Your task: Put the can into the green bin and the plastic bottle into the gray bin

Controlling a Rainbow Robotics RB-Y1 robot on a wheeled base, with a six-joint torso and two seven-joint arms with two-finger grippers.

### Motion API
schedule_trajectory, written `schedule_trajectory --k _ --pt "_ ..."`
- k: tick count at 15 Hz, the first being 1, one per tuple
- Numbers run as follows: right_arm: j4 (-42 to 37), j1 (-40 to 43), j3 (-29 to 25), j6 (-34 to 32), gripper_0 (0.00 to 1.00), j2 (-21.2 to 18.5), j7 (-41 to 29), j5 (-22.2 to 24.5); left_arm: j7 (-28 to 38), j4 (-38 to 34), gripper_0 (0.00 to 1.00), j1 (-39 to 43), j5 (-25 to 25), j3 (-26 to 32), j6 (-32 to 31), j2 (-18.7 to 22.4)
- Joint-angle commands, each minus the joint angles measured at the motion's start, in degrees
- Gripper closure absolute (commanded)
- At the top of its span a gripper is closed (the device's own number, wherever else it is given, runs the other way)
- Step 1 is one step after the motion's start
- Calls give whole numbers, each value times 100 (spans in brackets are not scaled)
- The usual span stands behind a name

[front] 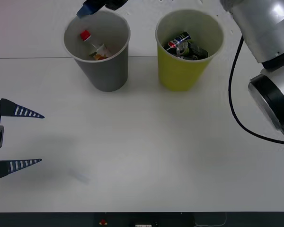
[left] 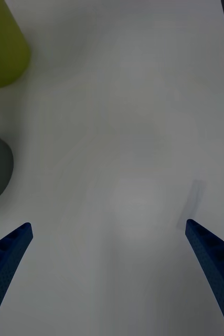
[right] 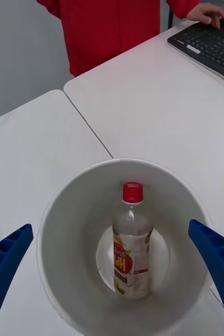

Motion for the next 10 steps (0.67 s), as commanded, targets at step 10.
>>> schedule_trajectory --k 10 --pt "-3592 2365 -1428 -1526 0 -1888 496 -1681 0 0 0 0 0 0 0 0"
